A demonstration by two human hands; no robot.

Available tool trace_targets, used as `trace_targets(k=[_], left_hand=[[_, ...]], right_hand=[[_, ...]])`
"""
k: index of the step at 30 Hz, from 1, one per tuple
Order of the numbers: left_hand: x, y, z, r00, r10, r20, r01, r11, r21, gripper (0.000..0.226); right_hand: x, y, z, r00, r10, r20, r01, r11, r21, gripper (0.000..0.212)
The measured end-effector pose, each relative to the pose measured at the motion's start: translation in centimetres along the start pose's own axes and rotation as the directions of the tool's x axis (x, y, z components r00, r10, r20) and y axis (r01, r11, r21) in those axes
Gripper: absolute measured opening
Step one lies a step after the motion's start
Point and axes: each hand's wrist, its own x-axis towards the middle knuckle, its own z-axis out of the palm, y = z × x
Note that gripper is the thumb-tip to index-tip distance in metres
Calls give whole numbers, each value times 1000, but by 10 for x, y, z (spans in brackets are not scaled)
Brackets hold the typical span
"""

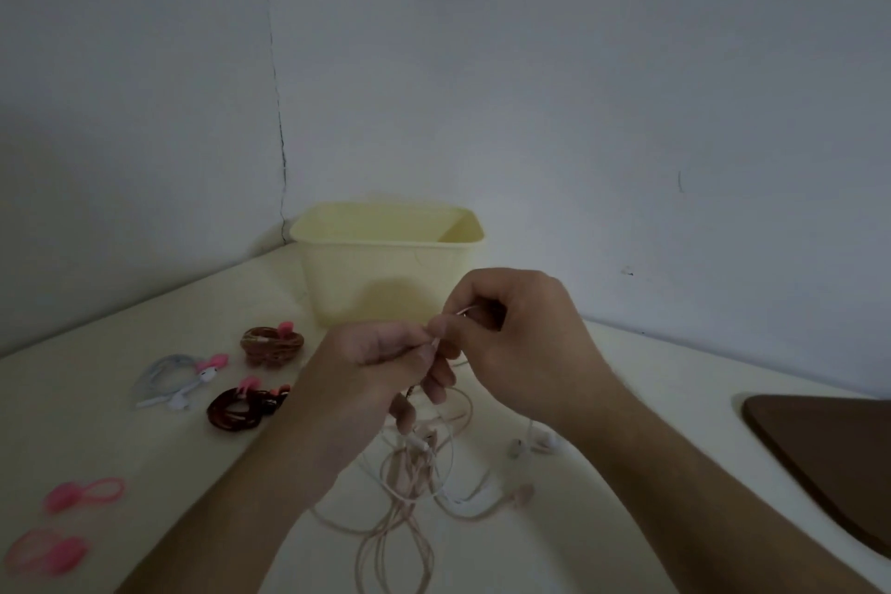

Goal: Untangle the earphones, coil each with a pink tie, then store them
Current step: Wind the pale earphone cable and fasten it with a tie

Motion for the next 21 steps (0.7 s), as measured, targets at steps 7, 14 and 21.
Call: trace_targets(k=[7,14,21], left_hand=[[-1,6,-8,984,-162,78,177,810,-558,22],[3,3,-6,947,-1,-321,-72,974,-216,17],[-2,0,0,997,-47,-68,45,999,-18,22]], right_hand=[[-1,10,18,999,-16,39,16,1000,19,29],[-5,6,27,976,11,216,1,998,-56,23],[4,6,2,1000,8,-1,-8,999,-37,24]])
